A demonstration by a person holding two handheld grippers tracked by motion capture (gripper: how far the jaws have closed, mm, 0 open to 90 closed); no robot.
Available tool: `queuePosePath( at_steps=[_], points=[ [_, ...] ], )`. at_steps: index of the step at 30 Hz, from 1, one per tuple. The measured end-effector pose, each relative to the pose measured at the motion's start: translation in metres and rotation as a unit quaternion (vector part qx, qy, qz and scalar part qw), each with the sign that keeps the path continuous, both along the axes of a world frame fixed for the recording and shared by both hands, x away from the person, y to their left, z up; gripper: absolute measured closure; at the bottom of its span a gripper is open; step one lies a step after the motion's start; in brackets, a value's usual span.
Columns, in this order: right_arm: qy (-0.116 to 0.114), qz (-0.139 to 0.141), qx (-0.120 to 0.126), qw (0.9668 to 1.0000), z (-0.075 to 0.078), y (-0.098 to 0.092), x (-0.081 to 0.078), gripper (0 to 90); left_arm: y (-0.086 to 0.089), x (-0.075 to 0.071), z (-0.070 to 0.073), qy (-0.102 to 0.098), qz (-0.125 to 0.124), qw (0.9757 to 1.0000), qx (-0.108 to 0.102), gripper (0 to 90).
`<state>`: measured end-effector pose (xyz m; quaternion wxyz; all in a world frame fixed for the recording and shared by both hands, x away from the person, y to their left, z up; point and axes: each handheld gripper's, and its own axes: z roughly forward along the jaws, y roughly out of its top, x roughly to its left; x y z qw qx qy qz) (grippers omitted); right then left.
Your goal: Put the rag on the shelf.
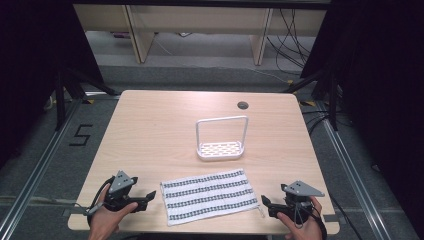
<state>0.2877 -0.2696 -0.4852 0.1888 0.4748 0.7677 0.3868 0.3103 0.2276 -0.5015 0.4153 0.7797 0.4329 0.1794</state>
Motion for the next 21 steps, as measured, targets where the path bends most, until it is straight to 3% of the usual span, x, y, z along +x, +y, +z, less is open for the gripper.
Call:
queuePosePath(
  at_steps=[3,4,8,9,11,13,17,19,21],
  points=[
    [0.001,0.007,0.000,1.0000,0.000,-0.001,0.001,18.3,0.000,0.000,0.000,-0.002,-0.001,1.0000,-0.001,15.0],
    [0.001,0.008,0.001,1.0000,0.000,-0.001,0.001,18.4,0.002,0.000,0.001,0.001,-0.008,0.9999,0.013,15.0],
    [-0.004,0.013,0.001,0.9999,0.000,0.000,0.001,18.7,0.001,0.000,0.002,-0.001,-0.011,0.9999,0.010,15.1],
    [-0.003,0.012,0.002,0.9999,0.000,0.000,0.001,18.8,-0.002,0.001,0.001,-0.005,-0.002,1.0000,-0.008,15.1],
    [-0.004,0.012,0.004,0.9999,0.000,0.001,0.000,19.0,-0.002,0.001,0.001,-0.005,-0.008,0.9999,-0.009,15.2],
    [-0.012,0.013,0.000,0.9998,0.000,0.002,0.001,20.4,-0.006,0.000,0.001,0.002,-0.009,0.9996,-0.028,15.4],
    [-0.004,0.010,0.001,0.9999,0.001,0.005,-0.001,21.1,-0.011,0.000,0.003,0.000,-0.020,0.9994,-0.029,15.3],
    [-0.005,0.023,-0.001,0.9997,0.001,0.005,-0.001,21.5,-0.013,0.000,0.003,0.000,-0.021,0.9993,-0.032,15.3],
    [0.003,0.015,0.009,0.9998,0.001,0.008,-0.003,21.6,-0.018,0.001,0.004,-0.001,-0.023,0.9990,-0.038,15.3]
  ],
)
